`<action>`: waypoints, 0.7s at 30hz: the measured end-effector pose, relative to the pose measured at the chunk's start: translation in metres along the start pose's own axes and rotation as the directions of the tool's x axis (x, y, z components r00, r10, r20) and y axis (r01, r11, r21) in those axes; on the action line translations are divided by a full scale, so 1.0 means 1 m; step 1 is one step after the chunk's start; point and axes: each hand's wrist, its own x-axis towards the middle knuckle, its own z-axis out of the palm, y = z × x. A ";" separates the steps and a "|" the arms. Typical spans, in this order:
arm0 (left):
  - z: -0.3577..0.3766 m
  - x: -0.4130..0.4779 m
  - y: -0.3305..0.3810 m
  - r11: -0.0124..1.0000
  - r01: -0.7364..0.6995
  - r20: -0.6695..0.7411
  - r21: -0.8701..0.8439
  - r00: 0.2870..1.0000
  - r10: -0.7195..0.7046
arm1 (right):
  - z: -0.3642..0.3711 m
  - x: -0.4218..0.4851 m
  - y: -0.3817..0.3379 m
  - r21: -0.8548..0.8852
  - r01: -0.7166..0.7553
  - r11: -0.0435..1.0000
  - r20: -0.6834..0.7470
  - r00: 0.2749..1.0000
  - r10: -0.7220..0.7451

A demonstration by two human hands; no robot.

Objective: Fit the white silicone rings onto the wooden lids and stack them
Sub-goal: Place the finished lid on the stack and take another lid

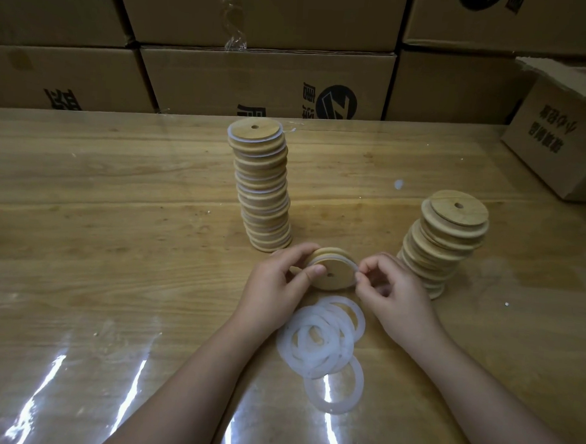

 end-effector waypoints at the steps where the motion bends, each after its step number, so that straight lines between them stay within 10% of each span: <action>1: 0.000 0.000 0.000 1.000 0.001 -0.001 0.001 1.000 -0.001 | 0.000 0.000 -0.001 -0.001 0.002 1.000 0.005 1.000 -0.002; 21: -0.002 0.002 -0.001 0.996 0.017 0.032 -0.087 0.999 -0.014 | -0.006 -0.002 -0.005 0.104 -0.053 0.993 -0.030 0.998 0.056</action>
